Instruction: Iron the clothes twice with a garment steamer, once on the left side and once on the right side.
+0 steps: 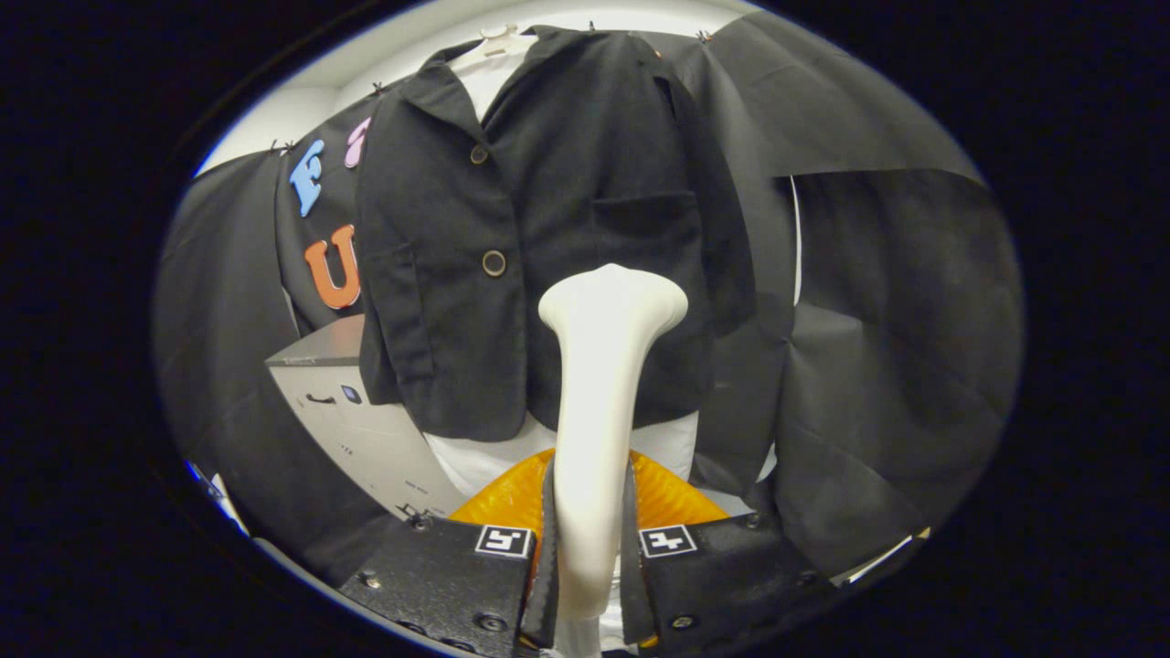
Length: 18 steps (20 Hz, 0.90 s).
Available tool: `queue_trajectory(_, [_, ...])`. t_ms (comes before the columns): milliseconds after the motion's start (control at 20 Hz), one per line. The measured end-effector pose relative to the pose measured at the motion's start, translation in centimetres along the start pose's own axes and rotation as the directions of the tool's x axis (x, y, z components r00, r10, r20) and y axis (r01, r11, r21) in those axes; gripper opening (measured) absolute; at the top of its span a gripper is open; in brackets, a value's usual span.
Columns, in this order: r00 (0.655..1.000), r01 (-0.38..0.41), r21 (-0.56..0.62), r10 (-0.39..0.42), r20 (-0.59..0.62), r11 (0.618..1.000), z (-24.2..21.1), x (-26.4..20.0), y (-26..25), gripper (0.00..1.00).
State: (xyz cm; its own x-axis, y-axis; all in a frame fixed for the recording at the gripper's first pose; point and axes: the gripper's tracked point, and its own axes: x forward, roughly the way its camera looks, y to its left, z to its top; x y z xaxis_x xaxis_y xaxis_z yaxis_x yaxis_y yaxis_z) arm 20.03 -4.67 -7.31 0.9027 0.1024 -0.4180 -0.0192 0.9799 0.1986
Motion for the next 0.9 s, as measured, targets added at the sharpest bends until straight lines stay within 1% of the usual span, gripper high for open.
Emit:
queue_trajectory(350, [0.999,0.016,0.012,-0.015,-0.052,1.000,-3.6,2.1,-0.1,0.30])
queue_trajectory(900, [0.987,0.035,-0.005,-0.036,-0.154,0.999,-8.7,3.1,-0.2,0.30])
